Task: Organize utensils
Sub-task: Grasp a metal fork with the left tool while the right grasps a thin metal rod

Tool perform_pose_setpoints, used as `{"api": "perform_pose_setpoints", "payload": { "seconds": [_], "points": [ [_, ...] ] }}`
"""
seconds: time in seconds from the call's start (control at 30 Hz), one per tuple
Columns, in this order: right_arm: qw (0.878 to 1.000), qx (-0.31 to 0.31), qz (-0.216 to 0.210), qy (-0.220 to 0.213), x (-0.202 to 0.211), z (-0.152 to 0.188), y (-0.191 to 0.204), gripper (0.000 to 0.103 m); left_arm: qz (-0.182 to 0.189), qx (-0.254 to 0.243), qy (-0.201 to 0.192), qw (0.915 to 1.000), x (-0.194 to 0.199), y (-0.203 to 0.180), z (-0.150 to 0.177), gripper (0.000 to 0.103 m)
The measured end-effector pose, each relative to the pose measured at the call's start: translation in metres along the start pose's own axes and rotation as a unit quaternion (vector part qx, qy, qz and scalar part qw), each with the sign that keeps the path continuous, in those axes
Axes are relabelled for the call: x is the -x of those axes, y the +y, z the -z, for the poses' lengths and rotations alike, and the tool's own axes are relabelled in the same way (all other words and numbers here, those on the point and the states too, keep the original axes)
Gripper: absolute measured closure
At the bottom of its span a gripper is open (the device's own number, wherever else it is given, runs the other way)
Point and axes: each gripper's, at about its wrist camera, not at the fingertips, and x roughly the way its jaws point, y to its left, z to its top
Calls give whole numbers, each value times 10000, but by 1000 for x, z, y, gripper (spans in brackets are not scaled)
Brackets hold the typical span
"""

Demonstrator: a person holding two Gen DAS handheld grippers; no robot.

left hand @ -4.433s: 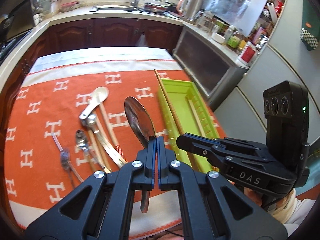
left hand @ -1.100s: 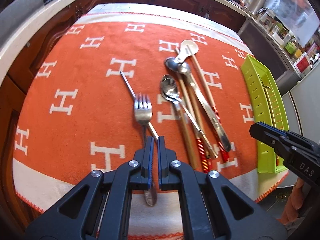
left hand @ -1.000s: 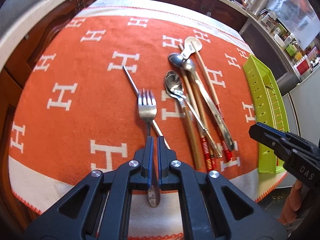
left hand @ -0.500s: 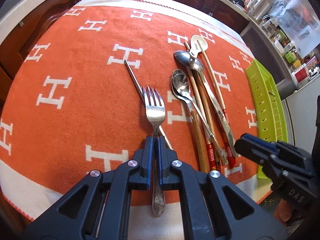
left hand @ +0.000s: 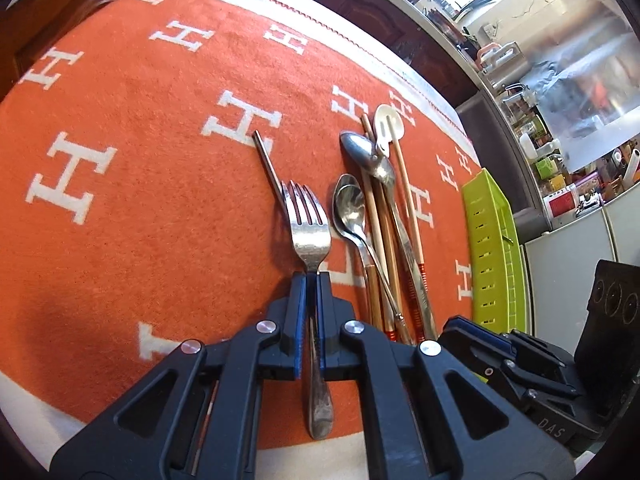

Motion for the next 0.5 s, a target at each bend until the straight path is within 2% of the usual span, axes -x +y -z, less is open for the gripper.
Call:
{"api": "perform_pose_setpoints", "payload": {
  "seconds": [0.13, 0.27, 0.5],
  "points": [
    [10000, 37, 7, -3, -1, 0, 2, 85, -85, -139, -74, 9998, -3, -9, 4, 101],
    [10000, 81, 2, -13, 0, 1, 8, 85, -320, -414, -193, 9984, -3, -22, 7, 101],
    [9998, 183, -106, -15, -1, 1, 17, 85, -457, -581, -192, 9971, 5, -22, 7, 101]
  ]
}}
